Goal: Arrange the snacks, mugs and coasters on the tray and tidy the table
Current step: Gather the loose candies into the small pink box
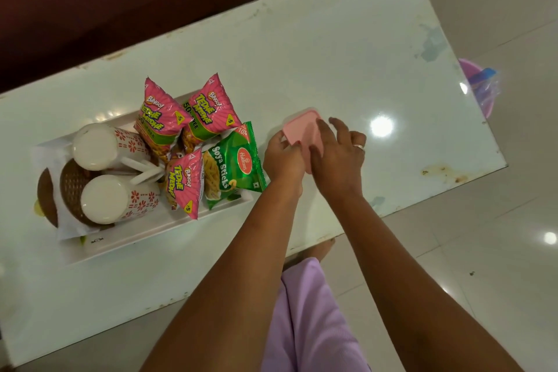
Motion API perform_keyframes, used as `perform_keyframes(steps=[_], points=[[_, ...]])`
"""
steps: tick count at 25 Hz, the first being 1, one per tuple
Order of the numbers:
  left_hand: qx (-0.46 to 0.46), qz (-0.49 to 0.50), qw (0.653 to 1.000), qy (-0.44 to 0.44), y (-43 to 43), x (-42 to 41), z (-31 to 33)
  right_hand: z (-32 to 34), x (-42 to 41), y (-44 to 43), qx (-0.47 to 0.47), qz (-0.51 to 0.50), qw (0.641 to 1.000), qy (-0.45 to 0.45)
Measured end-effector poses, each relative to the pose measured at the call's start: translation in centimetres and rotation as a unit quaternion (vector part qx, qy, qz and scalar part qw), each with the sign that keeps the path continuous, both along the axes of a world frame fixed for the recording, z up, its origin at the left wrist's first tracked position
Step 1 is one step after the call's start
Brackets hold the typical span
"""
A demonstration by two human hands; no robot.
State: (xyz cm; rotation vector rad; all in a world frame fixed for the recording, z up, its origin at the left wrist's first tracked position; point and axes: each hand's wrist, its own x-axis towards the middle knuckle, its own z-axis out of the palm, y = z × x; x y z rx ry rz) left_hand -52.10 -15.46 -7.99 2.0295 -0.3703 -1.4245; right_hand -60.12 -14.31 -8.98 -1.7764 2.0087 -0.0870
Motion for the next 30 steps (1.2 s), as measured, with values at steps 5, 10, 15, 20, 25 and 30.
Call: perform_keyframes(steps=[5, 10, 15, 20, 25, 30], points=[[0.017, -0.025, 0.998, -0.046, -0.9, -0.1, -1.3, -1.3, -0.5, -1.4, 0.099, -0.018, 0.985, -0.139], [0.021, -0.031, 0.998, -0.041, -1.5, 0.4, -1.7, -1.7, -0.6, -1.8, 0.097, -0.044, 0.978, -0.18], [0.031, -0.009, 0.999, -0.019, -1.8, 0.5, -1.7, -1.8, -1.5, -3.4, 0.065, -0.113, 0.977, -0.167], [0.03, 0.009, 0.999, 0.006, -1.8, 0.7, -1.5, -1.2, -3.0, -3.7, 0.09, -0.208, 0.937, -0.265], [0.036, 0.004, 0.999, 0.04, -2.1, 1.0, -1.4, -1.3, -3.3, -4.5, 0.115, -0.223, 0.932, -0.262], [0.03, 0.014, 0.998, 0.044, -2.1, 0.8, -1.4, -1.7, -3.5, -4.7, 0.132, -0.214, 0.933, -0.257]])
